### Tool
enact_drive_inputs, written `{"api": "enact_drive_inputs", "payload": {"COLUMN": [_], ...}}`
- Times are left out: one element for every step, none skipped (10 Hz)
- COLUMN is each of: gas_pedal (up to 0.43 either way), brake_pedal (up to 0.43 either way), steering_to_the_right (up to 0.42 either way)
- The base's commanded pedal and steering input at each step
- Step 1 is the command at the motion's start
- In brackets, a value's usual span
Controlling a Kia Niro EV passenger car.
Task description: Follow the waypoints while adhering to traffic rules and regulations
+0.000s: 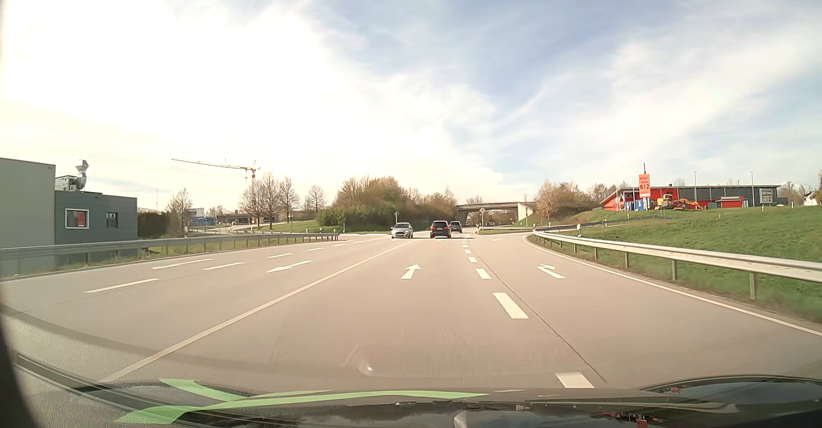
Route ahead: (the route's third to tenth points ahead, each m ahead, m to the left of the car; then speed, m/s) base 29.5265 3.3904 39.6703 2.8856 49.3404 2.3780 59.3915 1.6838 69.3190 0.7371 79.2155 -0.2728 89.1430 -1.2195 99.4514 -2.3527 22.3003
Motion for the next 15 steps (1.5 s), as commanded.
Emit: {"api": "enact_drive_inputs", "payload": {"gas_pedal": [0.209, 0.209, 0.209, 0.22, 0.22, 0.22, 0.228, 0.228, 0.228, 0.228, 0.22, 0.197, 0.157, 0.157, 0.15], "brake_pedal": [0.0, 0.0, 0.0, 0.0, 0.0, 0.0, 0.0, 0.0, 0.0, 0.0, 0.0, 0.0, 0.0, 0.0, 0.0], "steering_to_the_right": [-0.002, 0.0, 0.001, 0.001, 0.001, 0.001, 0.001, 0.004, 0.004, 0.004, 0.005, 0.004, 0.005, 0.004, 0.005]}}
